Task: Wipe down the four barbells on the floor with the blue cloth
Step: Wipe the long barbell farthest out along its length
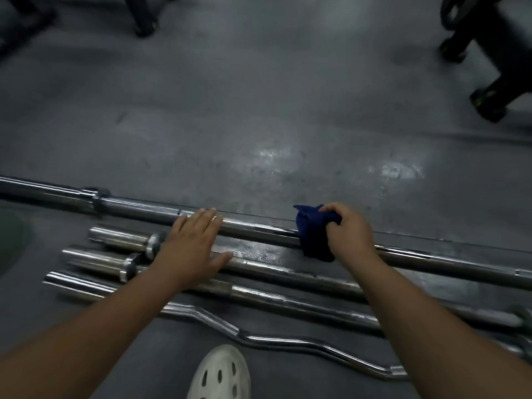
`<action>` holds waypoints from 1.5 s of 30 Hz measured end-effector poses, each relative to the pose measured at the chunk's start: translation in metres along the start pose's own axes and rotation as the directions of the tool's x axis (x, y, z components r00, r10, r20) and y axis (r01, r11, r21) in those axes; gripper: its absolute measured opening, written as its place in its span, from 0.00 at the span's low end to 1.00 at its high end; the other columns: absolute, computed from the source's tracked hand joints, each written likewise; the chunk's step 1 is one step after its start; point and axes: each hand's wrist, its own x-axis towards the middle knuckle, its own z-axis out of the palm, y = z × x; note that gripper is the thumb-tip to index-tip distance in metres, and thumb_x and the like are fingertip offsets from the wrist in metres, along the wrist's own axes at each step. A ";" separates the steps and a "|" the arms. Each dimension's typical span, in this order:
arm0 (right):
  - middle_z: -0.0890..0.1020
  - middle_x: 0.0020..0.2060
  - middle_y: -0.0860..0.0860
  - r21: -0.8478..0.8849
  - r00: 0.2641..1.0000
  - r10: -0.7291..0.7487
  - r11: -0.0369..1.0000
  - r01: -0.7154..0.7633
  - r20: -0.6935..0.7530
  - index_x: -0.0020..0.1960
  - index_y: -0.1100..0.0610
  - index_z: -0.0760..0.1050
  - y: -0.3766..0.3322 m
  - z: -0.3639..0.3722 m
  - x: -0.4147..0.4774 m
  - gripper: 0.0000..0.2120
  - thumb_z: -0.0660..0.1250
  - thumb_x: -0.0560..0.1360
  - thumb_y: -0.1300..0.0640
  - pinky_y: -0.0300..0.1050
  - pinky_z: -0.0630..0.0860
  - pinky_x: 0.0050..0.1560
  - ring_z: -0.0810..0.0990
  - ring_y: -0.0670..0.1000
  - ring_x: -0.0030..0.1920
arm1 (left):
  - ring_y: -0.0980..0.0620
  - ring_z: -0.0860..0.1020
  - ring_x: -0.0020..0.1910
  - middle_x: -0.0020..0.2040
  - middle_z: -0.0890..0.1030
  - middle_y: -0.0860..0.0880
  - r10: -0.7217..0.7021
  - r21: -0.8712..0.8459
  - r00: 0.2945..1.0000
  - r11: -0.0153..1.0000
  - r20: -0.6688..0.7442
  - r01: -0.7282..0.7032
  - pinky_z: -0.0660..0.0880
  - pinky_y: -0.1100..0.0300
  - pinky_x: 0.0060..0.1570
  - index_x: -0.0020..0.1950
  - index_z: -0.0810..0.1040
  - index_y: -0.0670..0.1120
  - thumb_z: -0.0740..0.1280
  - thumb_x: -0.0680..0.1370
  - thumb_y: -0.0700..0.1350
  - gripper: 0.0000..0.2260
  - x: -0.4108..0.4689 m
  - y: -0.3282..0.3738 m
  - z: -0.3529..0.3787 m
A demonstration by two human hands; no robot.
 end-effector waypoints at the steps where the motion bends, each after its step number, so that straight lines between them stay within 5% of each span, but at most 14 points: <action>1: 0.82 0.48 0.50 0.011 1.000 -0.019 1.000 0.019 0.000 0.48 0.46 0.79 -0.009 -0.006 -0.009 0.19 0.58 0.73 0.67 0.37 0.69 0.37 0.79 0.50 0.46 | 0.45 0.58 0.78 0.79 0.62 0.45 -0.005 0.005 1.000 1.000 -0.024 0.005 0.53 0.45 0.76 0.78 0.62 0.45 0.46 0.72 0.71 0.43 -0.012 0.000 -0.013; 9: 0.79 0.44 0.47 0.072 0.982 -0.185 0.980 0.187 -0.033 0.45 0.44 0.77 -0.076 -0.055 -0.081 0.19 0.57 0.73 0.67 0.37 0.67 0.33 0.76 0.45 0.41 | 0.48 0.53 0.80 0.81 0.54 0.48 0.022 0.082 0.991 0.997 -0.129 -0.011 0.47 0.49 0.77 0.81 0.54 0.48 0.43 0.70 0.72 0.45 -0.077 0.025 -0.104; 13: 0.79 0.53 0.50 0.084 0.969 -0.217 0.970 0.228 -0.116 0.53 0.47 0.79 -0.086 -0.079 -0.096 0.19 0.57 0.74 0.66 0.40 0.69 0.45 0.76 0.50 0.48 | 0.50 0.50 0.80 0.82 0.50 0.50 0.065 0.098 0.989 0.994 -0.132 -0.052 0.46 0.52 0.77 0.81 0.50 0.49 0.41 0.70 0.72 0.44 -0.085 0.045 -0.134; 17: 0.78 0.53 0.50 0.118 0.956 -0.269 0.952 0.282 -0.117 0.52 0.49 0.79 -0.085 -0.108 -0.105 0.18 0.58 0.74 0.67 0.35 0.69 0.42 0.76 0.51 0.50 | 0.50 0.54 0.79 0.82 0.52 0.50 0.053 0.040 0.993 0.998 -0.106 -0.049 0.52 0.54 0.76 0.81 0.52 0.50 0.43 0.67 0.75 0.48 -0.085 0.055 -0.165; 21: 0.80 0.51 0.51 0.048 0.948 -0.287 0.954 0.295 -0.135 0.50 0.48 0.78 -0.084 -0.122 -0.083 0.18 0.58 0.72 0.66 0.42 0.70 0.47 0.77 0.52 0.50 | 0.47 0.64 0.76 0.79 0.60 0.48 0.107 0.092 0.982 0.991 -0.154 -0.093 0.60 0.52 0.73 0.80 0.59 0.49 0.50 0.69 0.72 0.44 -0.089 0.026 -0.187; 23: 0.80 0.51 0.51 0.030 0.953 -0.274 0.960 0.280 -0.130 0.50 0.48 0.79 -0.087 -0.111 -0.071 0.18 0.58 0.71 0.66 0.44 0.71 0.47 0.77 0.52 0.50 | 0.43 0.69 0.73 0.77 0.66 0.46 0.126 0.143 0.983 0.984 -0.135 -0.107 0.64 0.49 0.71 0.78 0.64 0.47 0.53 0.72 0.71 0.41 -0.093 -0.001 -0.178; 28: 0.79 0.49 0.50 0.046 0.955 -0.280 0.957 0.285 -0.096 0.50 0.49 0.79 -0.095 -0.046 -0.045 0.17 0.59 0.72 0.67 0.38 0.69 0.38 0.76 0.50 0.46 | 0.45 0.65 0.75 0.80 0.60 0.47 0.043 0.109 0.995 0.993 -0.085 -0.033 0.63 0.48 0.73 0.79 0.61 0.47 0.50 0.70 0.71 0.43 -0.069 -0.057 -0.140; 36: 0.79 0.50 0.49 0.020 0.987 -0.146 0.989 0.148 -0.062 0.52 0.47 0.78 -0.077 0.040 -0.002 0.18 0.59 0.72 0.66 0.40 0.69 0.45 0.77 0.49 0.48 | 0.46 0.59 0.78 0.81 0.53 0.48 0.083 0.015 0.997 0.996 0.007 -0.083 0.58 0.50 0.75 0.81 0.54 0.48 0.65 0.77 0.62 0.38 0.001 -0.112 -0.064; 42: 0.80 0.52 0.49 -0.005 0.997 -0.048 0.999 0.048 -0.066 0.54 0.49 0.79 -0.066 0.075 0.021 0.17 0.60 0.73 0.65 0.34 0.69 0.42 0.77 0.48 0.48 | 0.45 0.57 0.78 0.81 0.52 0.48 0.110 -0.034 0.986 0.994 0.126 -0.106 0.55 0.49 0.76 0.81 0.51 0.48 0.60 0.76 0.64 0.40 0.024 -0.145 -0.026; 45: 0.80 0.53 0.50 0.031 0.993 -0.011 0.999 0.015 -0.114 0.54 0.49 0.79 -0.062 0.085 0.028 0.17 0.60 0.73 0.65 0.40 0.71 0.48 0.78 0.49 0.51 | 0.46 0.55 0.79 0.82 0.50 0.49 0.160 -0.054 0.971 0.987 0.176 -0.152 0.55 0.51 0.77 0.82 0.49 0.48 0.65 0.78 0.60 0.39 0.039 -0.156 -0.018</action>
